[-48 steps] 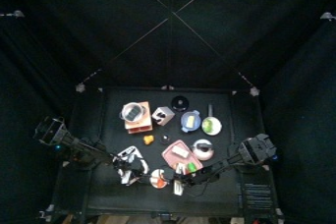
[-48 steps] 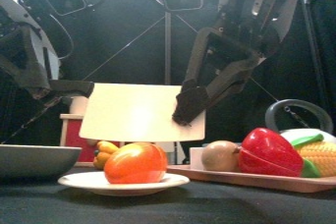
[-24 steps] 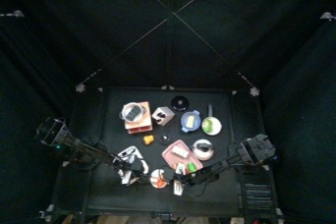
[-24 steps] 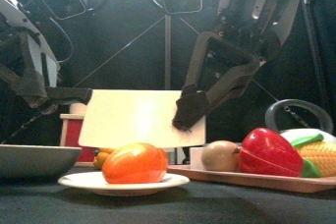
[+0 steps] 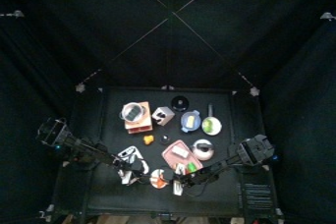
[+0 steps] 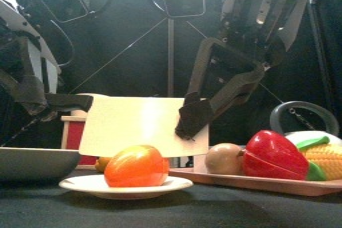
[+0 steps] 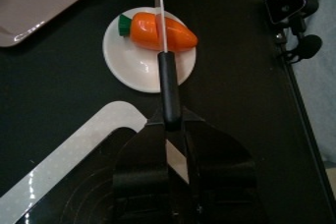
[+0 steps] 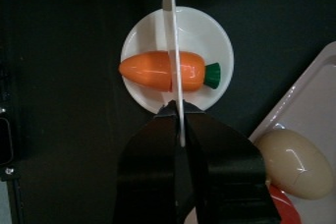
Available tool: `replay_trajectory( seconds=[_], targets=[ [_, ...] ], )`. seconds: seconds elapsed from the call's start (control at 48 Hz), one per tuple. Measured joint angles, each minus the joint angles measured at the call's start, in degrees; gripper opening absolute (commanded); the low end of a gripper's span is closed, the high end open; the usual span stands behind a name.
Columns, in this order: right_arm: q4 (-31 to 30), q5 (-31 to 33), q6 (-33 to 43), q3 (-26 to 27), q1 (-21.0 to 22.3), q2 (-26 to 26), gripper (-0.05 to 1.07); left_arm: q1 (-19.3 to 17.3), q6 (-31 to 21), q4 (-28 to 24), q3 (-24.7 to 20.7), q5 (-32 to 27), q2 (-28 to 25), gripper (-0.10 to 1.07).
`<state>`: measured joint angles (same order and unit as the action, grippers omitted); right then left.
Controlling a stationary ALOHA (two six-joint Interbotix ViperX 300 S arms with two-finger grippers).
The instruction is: Cut carrot
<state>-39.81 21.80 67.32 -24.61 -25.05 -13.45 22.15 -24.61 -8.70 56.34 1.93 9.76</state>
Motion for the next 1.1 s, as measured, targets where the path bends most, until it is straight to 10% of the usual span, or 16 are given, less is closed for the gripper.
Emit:
replay_trajectory(
  seconds=[1.104],
  targets=[
    [0.18, -1.49, 0.09, 0.09, 0.09, -1.49, 0.32, 0.09, 0.0, 0.0, 0.0, 0.0, -2.29, 0.15]
  ],
)
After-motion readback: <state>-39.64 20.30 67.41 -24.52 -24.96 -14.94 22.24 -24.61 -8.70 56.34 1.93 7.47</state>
